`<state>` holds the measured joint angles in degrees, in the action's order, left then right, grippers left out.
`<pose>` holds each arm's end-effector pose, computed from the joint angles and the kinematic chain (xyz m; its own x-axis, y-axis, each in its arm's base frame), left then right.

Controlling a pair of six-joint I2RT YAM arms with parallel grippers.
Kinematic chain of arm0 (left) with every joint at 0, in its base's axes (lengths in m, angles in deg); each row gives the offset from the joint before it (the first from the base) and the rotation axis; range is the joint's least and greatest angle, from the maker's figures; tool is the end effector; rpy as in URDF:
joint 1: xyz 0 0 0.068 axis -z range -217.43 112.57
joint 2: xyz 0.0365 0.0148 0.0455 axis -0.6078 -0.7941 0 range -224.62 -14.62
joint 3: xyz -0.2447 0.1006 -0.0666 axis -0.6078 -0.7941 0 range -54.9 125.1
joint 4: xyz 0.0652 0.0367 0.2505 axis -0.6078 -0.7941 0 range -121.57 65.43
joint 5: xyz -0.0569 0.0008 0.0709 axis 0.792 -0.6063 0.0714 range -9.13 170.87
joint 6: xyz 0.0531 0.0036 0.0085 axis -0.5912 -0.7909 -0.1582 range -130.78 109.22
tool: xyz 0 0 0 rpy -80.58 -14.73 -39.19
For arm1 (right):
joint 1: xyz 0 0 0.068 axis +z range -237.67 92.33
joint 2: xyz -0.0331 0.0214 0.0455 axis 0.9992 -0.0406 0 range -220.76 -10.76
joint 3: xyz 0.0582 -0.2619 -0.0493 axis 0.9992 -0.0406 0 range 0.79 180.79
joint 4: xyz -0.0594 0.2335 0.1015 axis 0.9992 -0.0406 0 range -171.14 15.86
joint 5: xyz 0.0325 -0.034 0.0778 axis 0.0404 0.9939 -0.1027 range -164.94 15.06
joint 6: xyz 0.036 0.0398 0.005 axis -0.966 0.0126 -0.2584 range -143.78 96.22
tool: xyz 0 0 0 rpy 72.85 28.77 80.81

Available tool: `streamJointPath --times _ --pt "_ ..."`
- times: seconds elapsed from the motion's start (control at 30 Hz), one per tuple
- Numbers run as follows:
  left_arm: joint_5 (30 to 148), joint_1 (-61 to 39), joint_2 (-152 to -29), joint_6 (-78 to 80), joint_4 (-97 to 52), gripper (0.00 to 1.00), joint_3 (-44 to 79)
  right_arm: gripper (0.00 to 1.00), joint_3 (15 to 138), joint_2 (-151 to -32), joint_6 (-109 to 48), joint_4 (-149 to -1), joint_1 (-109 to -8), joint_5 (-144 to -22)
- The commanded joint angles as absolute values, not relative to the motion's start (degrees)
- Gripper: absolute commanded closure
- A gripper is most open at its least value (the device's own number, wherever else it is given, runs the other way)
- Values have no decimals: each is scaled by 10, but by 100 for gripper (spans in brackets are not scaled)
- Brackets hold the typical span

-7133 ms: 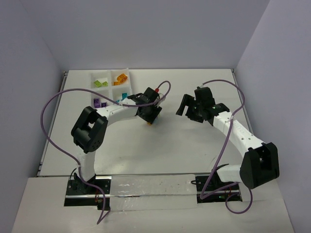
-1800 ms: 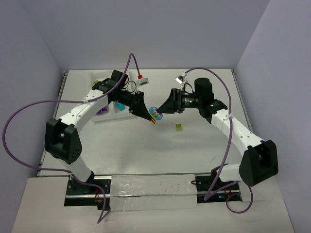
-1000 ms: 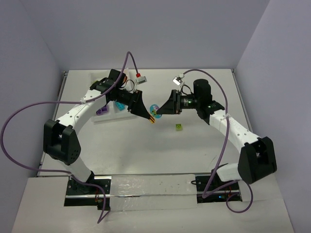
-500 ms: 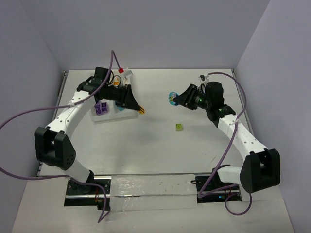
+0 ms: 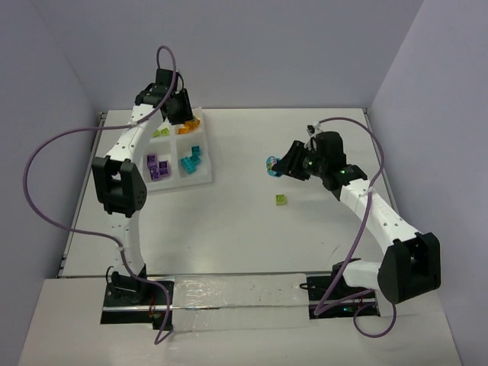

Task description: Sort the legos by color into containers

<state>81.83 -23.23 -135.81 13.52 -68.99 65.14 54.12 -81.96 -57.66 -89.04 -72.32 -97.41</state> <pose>0.4648 -0.1183 0.3162 -0.7365 -0.2381 -0.6332 -0.0509 0.9529 -0.2990 0.2629 0.0864 0.2874 -0.7425 0.3303 -0.5827 -0.1694 0.7490 0.6405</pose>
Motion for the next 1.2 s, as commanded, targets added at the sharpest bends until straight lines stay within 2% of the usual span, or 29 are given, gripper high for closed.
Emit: streamJointPath --times 0.0,0.3,0.33,0.4,0.43,0.47,0.5,0.57,0.9,1.0,1.17 --pt "695 -240 -1407 152 -685 100 709 100 585 -821 -550 -905 -694 -952" --pt "694 -253 -1516 137 -676 98 842 100 714 -935 -472 -1006 -587 -859" --pt "697 -253 -1521 135 -675 91 839 100 725 -940 -469 -1009 -581 -854" --pt "700 -253 -1519 136 -667 61 814 100 756 -967 -467 -1010 -568 -853" --pt "699 -252 -1517 136 -660 58 809 100 760 -970 -467 -1011 -563 -853" --pt "697 -253 -1506 135 -648 43 785 100 778 -986 -463 -1014 -556 -854" --pt "697 -253 -1498 134 -641 35 769 100 792 -1002 -461 -1016 -549 -853" --pt "697 -253 -1486 132 -639 25 756 100 823 -1024 -456 -1017 -540 -852" --pt "657 -244 -1370 137 -670 22 754 100 1057 -1211 -446 -1052 -496 -821" --pt "637 -247 -1306 144 -680 22 723 100 1145 -1281 -443 -1067 -487 -826" --pt "631 -248 -1203 160 -675 21 641 94 1253 -1371 -439 -1075 -468 -831"
